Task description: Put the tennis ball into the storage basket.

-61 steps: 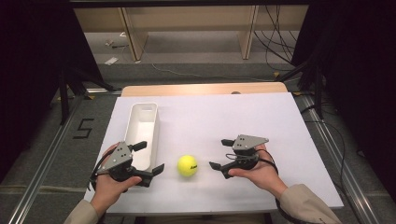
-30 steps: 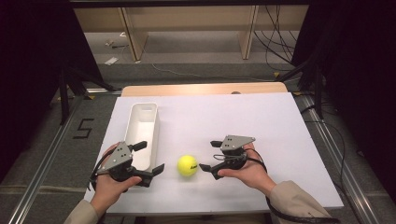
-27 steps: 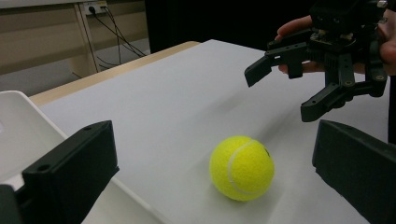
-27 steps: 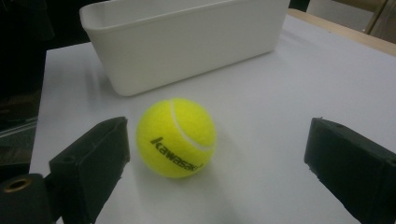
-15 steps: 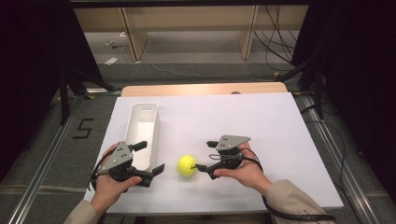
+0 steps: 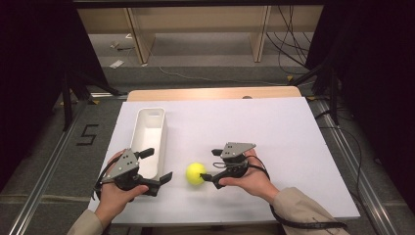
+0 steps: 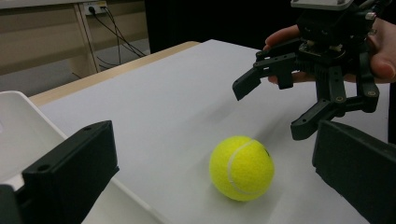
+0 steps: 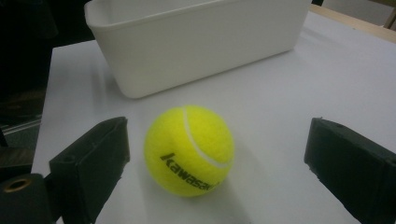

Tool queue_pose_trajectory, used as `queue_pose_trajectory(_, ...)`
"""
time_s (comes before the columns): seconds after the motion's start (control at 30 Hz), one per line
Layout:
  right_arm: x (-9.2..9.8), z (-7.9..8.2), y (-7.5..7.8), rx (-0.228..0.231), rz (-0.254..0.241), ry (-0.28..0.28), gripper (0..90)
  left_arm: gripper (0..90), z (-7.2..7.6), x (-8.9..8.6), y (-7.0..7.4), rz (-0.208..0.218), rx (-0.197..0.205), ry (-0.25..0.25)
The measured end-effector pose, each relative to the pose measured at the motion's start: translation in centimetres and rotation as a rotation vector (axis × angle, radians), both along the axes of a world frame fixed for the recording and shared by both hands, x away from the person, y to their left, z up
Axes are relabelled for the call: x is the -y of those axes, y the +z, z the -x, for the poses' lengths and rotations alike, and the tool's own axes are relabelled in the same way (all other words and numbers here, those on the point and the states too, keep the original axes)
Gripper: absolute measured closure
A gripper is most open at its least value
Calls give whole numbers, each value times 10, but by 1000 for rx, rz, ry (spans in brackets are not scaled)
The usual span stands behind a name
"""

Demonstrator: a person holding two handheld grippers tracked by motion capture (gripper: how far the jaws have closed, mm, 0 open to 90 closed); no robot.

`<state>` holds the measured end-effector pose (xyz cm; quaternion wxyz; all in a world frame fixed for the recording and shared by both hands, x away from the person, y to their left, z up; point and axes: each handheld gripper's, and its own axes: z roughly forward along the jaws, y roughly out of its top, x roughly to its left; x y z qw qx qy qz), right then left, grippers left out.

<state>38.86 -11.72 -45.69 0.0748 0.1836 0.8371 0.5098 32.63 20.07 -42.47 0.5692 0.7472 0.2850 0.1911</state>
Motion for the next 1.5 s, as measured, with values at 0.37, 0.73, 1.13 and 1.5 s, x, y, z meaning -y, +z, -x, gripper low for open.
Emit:
queue_pose_trajectory(0.37, -10, -3, -5, -15, 11, 12, 75, 0, 0, 0, 0, 0, 1, 1)
queue_pose_trajectory(0.73, -21, -7, -13, -32, 35, 33, 79, 0, 0, 0, 0, -1, 2, 1)
queue_pose_trajectory(1.13, -30, -9, -19, -48, 46, 44, 82, 0, 0, 0, 0, 0, 2, 0)
queue_pose_trajectory(1.5, -37, -9, -26, -66, 66, 59, 94, 0, 0, 0, 0, 0, 3, 0)
